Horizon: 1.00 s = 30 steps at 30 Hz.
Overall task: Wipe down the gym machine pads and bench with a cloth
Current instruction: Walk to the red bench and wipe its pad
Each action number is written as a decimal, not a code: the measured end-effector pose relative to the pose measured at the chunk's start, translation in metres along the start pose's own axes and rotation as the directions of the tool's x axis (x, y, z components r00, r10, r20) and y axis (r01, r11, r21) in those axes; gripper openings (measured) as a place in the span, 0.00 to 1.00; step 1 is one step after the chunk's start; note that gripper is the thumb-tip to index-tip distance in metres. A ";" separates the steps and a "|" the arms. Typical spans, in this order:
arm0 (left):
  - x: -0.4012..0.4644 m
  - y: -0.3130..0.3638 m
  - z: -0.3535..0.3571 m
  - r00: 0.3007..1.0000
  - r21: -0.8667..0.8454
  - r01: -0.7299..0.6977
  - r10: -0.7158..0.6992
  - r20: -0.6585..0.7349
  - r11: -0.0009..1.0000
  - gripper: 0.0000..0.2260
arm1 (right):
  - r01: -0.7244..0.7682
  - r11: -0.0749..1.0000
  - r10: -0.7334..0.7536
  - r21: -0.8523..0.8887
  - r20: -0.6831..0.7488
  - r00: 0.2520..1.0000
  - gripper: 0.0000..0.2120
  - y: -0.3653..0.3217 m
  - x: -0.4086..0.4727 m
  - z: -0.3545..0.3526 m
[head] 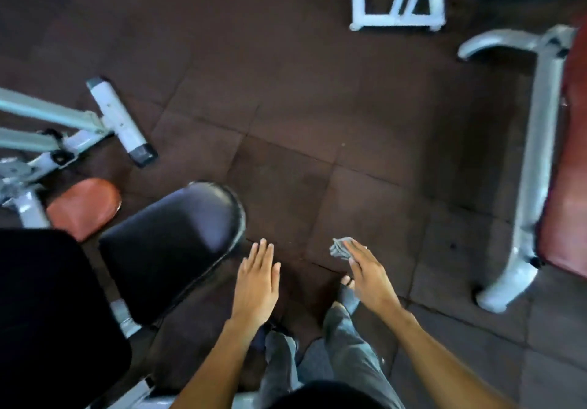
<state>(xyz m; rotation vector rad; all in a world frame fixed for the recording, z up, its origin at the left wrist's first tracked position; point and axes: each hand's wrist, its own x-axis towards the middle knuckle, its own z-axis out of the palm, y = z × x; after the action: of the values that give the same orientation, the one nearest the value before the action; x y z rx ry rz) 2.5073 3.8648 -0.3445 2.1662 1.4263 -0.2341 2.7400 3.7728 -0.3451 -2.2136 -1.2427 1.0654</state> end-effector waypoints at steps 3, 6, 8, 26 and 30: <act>0.023 0.105 -0.010 0.985 0.029 -0.149 0.145 0.094 0.988 0.29 | -0.152 0.981 0.162 0.119 -0.078 0.984 0.19 0.033 -0.019 -0.061; 0.045 0.200 -0.013 0.943 0.041 -0.302 0.293 0.156 0.952 0.23 | -0.229 0.945 0.273 0.232 -0.177 0.946 0.18 0.067 -0.037 -0.115; 0.057 0.259 -0.011 0.897 0.080 -0.410 0.386 0.216 0.908 0.23 | -0.271 0.915 0.344 0.300 -0.226 0.911 0.18 0.090 -0.046 -0.145; 0.264 0.647 0.039 0.252 0.170 -0.968 0.710 0.658 0.186 0.38 | -0.267 0.535 0.836 0.802 -0.456 0.305 0.18 0.259 0.034 -0.359; 0.311 0.731 0.055 0.124 0.143 -0.989 0.673 0.729 0.028 0.39 | -0.228 0.408 0.911 0.884 -0.378 0.166 0.19 0.296 0.064 -0.398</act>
<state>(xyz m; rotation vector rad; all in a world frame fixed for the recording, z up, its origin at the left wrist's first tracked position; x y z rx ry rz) 3.3005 3.8655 -0.2776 2.7586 -0.6811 -0.7742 3.2306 3.6817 -0.3091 -2.0675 0.6287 0.2577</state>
